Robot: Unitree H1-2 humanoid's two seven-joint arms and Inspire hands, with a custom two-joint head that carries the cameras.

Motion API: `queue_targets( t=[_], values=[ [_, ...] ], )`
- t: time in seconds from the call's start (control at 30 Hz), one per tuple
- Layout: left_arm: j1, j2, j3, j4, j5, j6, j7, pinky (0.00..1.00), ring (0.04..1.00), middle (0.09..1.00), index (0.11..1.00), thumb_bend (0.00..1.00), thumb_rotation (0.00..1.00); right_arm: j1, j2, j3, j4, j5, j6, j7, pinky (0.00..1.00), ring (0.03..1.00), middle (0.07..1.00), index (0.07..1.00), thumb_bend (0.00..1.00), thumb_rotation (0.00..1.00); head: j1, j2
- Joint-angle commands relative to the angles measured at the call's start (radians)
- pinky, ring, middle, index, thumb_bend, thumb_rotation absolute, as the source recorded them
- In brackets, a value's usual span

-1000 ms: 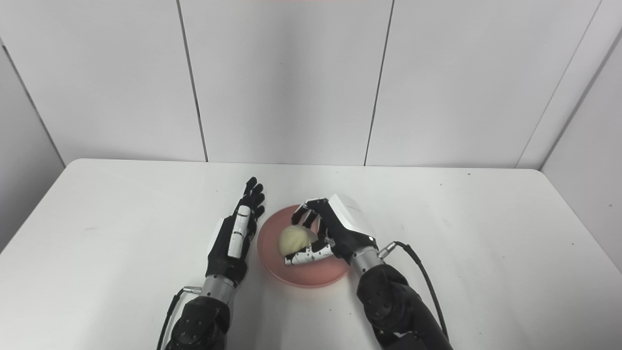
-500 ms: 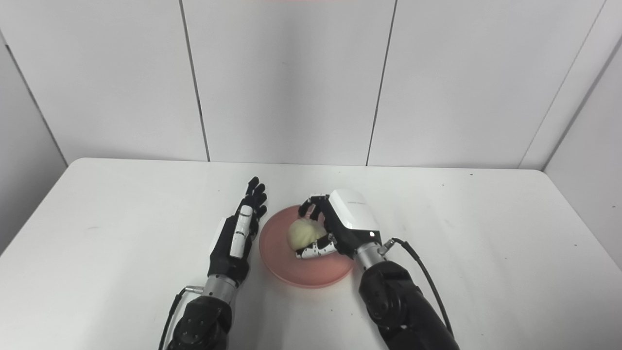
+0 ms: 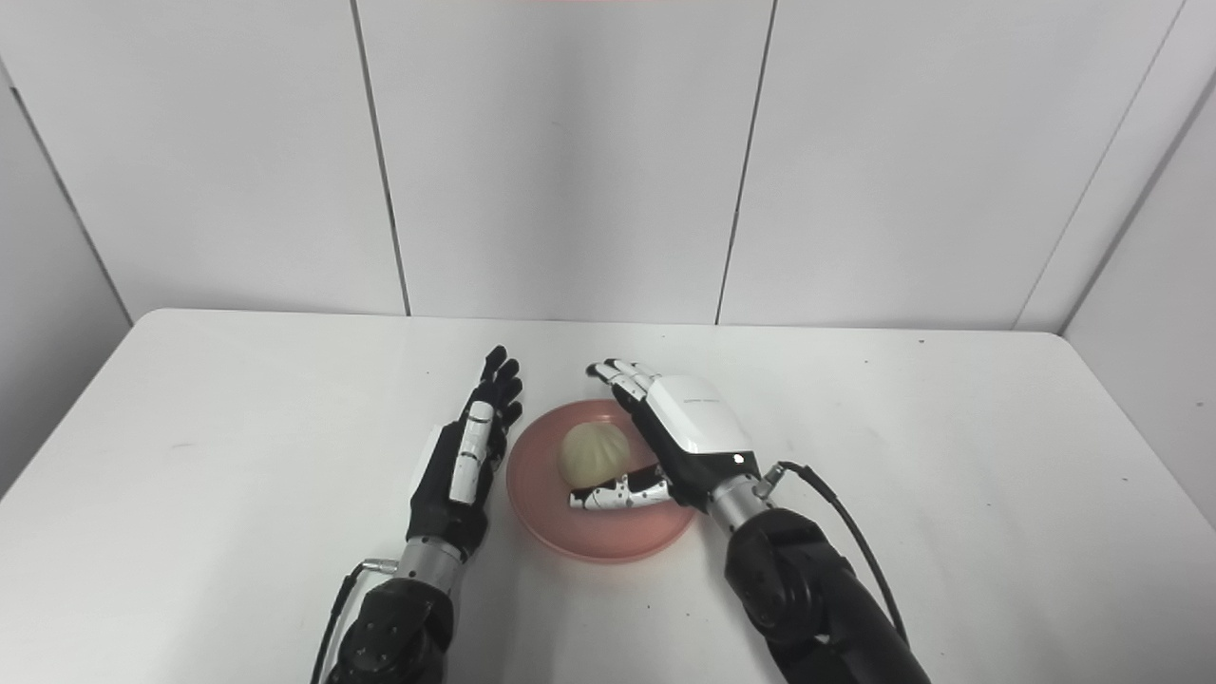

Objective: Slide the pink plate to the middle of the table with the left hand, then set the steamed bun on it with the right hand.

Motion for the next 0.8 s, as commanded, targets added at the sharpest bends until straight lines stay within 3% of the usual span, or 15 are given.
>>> queue_targets(
  t=[0.0, 0.27, 0.4, 0.5, 0.57, 0.67, 0.77],
  values=[
    [0.027, -0.004, -0.001, 0.015, -0.016, -0.005, -0.018, 1.0, 1.0, 1.0, 1.0, 0.56, 1.0, -0.024, -0.017, -0.012, -0.038, 0.01, -0.008, 0.014, 0.98, 0.997, 0.998, 0.999, 0.72, 0.56, 0.0, 0.0],
    [0.026, -0.001, 0.003, 0.018, -0.017, -0.017, -0.025, 1.0, 1.0, 1.0, 1.0, 0.55, 1.0, 0.012, -0.023, -0.028, -0.059, 0.024, 0.006, 0.058, 0.99, 1.0, 1.0, 1.0, 0.74, 0.56, -0.003, 0.005],
    [0.03, 0.002, 0.007, 0.012, -0.02, -0.015, -0.031, 1.0, 1.0, 1.0, 1.0, 0.54, 1.0, 0.066, 0.004, -0.093, -0.067, 0.104, -0.029, -0.005, 0.98, 1.0, 1.0, 1.0, 0.72, 0.58, -0.003, 0.004],
    [0.038, 0.009, 0.002, -0.006, -0.002, 0.002, -0.024, 1.0, 1.0, 1.0, 1.0, 0.55, 1.0, 0.111, 0.042, -0.155, -0.057, 0.181, -0.09, -0.089, 0.92, 1.0, 1.0, 1.0, 0.69, 0.64, 0.005, 0.002],
    [0.04, 0.015, 0.001, -0.009, 0.003, -0.004, -0.024, 1.0, 1.0, 1.0, 1.0, 0.55, 1.0, 0.139, 0.066, -0.194, -0.031, 0.215, -0.203, -0.194, 0.89, 0.999, 1.0, 1.0, 0.66, 0.62, 0.004, 0.005],
    [0.041, 0.017, 0.003, -0.007, 0.002, -0.009, -0.02, 1.0, 1.0, 1.0, 1.0, 0.57, 1.0, 0.167, 0.087, -0.232, -0.018, 0.234, -0.336, -0.31, 0.97, 1.0, 1.0, 1.0, 0.62, 0.69, 0.003, 0.001],
    [0.039, 0.013, 0.008, -0.003, -0.009, -0.009, -0.022, 1.0, 1.0, 1.0, 1.0, 0.56, 1.0, 0.168, 0.118, -0.272, -0.021, 0.285, -0.388, -0.355, 1.0, 1.0, 1.0, 1.0, 0.63, 0.74, 0.008, 0.0]
  ],
)
